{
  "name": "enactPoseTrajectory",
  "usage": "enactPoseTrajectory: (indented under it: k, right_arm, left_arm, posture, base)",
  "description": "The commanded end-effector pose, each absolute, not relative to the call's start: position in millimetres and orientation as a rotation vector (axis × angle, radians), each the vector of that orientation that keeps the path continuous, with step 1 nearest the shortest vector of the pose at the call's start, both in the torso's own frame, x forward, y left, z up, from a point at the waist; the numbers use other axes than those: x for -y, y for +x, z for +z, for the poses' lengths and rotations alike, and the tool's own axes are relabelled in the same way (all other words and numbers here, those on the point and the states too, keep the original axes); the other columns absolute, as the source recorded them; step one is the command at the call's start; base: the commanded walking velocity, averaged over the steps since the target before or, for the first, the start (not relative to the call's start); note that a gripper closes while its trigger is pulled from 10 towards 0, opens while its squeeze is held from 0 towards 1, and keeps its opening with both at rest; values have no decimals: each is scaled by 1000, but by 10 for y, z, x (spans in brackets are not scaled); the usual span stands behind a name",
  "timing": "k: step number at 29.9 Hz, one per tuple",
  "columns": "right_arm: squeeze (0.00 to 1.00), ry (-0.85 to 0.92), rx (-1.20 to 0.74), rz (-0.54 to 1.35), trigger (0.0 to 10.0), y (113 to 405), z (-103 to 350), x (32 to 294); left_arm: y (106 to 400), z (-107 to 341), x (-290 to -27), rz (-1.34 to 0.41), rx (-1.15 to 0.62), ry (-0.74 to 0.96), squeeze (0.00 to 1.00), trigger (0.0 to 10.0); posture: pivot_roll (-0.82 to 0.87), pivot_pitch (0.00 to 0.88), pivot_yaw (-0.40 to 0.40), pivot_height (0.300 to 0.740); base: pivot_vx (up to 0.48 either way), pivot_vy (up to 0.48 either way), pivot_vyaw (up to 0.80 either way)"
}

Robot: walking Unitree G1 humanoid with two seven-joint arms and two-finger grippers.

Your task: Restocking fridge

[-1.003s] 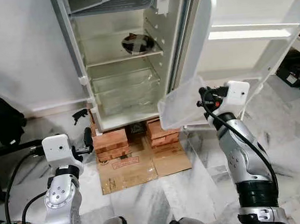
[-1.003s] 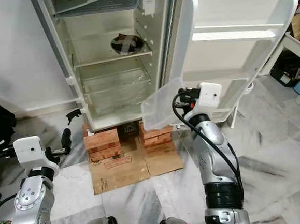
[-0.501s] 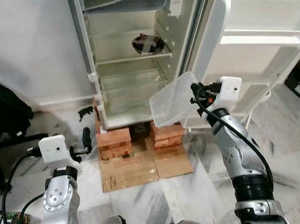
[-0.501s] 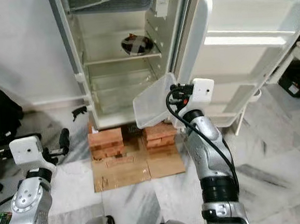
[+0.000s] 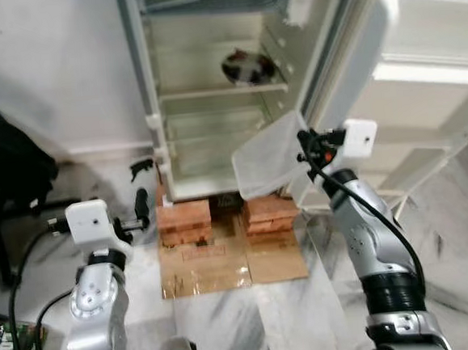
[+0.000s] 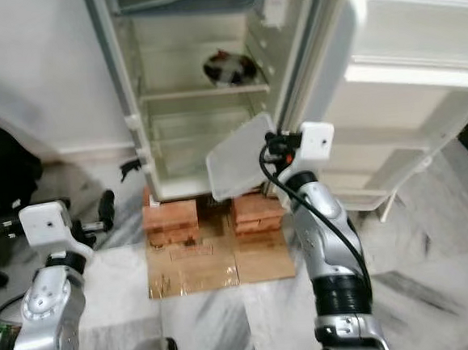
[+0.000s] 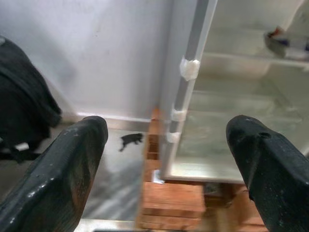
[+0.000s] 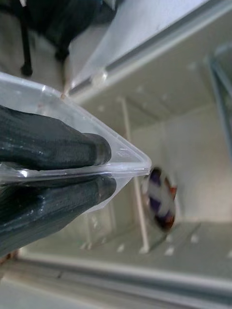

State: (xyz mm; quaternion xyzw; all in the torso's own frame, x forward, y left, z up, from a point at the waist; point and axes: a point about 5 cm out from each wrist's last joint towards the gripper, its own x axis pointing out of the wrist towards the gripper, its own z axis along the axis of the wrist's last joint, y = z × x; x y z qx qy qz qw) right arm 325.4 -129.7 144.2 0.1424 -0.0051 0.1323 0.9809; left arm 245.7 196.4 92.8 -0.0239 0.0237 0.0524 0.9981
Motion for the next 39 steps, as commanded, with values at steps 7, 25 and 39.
enactPoseTrajectory:
  k: [7, 25, 39]
  right_arm:
    - [0, 271, 20, 221, 10000, 3245, 1438, 1456]
    - [0, 257, 26, 221, 10000, 3260, 1456, 1475]
    - [0, 235, 43, 136, 10000, 3288, 1464, 1585]
  left_arm:
    - [2464, 917, -1878, 82, -53, -69, 0, 10000]
    - [2504, 919, -1840, 69, -47, -76, 0, 10000]
    - [2502, 941, -1796, 20, -26, -71, 0, 10000]
  posture:
    - [65, 101, -79, 740]
    - [55, 96, -82, 740]
    - [57, 92, -79, 740]
  base:
    - [300, 374, 0]
    - [190, 314, 0]
    - [148, 0, 0]
